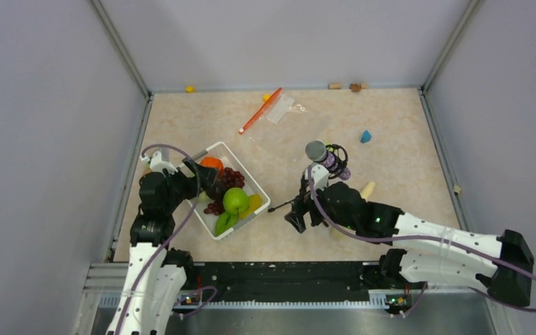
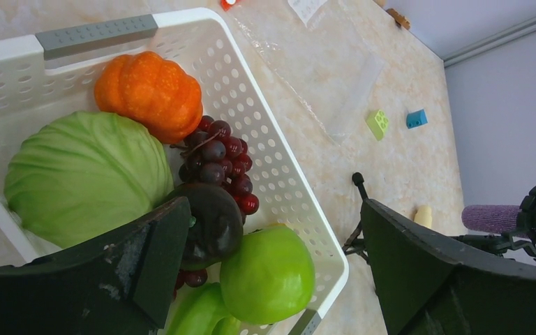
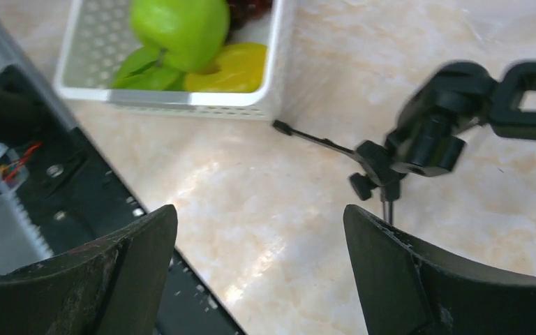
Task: Place the food in the zip-top bag and seal the zipper
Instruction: Move the distractor to the center of the board.
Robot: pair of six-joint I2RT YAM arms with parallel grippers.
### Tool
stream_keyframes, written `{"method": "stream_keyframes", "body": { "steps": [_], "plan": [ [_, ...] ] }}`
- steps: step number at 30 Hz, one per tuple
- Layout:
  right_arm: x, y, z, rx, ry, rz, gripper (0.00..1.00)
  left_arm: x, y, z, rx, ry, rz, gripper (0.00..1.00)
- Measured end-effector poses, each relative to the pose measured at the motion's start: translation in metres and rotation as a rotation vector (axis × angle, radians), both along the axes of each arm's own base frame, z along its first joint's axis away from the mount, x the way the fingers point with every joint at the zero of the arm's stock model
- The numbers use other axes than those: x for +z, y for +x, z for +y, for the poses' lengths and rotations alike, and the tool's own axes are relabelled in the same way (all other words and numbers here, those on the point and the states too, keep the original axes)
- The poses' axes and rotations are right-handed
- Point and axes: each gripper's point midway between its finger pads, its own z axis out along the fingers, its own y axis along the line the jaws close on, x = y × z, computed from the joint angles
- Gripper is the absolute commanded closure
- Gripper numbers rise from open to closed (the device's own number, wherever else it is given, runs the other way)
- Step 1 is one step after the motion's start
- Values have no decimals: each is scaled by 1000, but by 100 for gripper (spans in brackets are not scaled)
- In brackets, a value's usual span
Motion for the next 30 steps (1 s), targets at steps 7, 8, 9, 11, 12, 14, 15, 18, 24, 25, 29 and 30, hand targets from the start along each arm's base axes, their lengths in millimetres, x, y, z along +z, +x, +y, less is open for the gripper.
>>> {"method": "stream_keyframes", "body": {
  "steps": [7, 8, 9, 11, 12, 14, 15, 18, 24, 25, 29, 30],
  "plan": [
    [-37, 33, -10, -297, -93, -118, 15, 2, 1, 4, 22, 7, -10, 3],
    [-38, 37, -11, -341, -106, -145, 16, 2, 1, 4, 24, 8, -10, 3],
    [-40, 40, -12, -377, -119, -165, 18, 2, 1, 4, 26, 8, -9, 3],
    [-48, 45, -14, -439, -159, -202, 21, 1, 1, 5, 29, 9, -8, 3],
    [-53, 48, -15, -465, -179, -218, 22, 1, 2, 5, 32, 10, -6, 3],
    [-61, 54, -19, -517, -213, -247, 23, -1, 2, 6, 35, 11, 0, 3],
    [-64, 56, -20, -539, -223, -261, 24, -1, 3, 6, 37, 11, 1, 3],
    [-68, 66, -24, -616, -237, -305, 25, -3, 4, 7, 42, 13, 10, 3],
    [-66, 82, -22, -704, -241, -403, 41, -4, 4, 8, 50, 14, 13, 3],
    [-65, 85, -21, -713, -242, -420, 47, -4, 4, 8, 50, 13, 14, 3],
    [-70, 92, -17, -736, -265, -474, 57, -6, 5, 8, 51, 13, 23, 3],
    [-72, 93, -16, -739, -273, -486, 59, -7, 5, 8, 51, 14, 26, 3]
  ]
}}
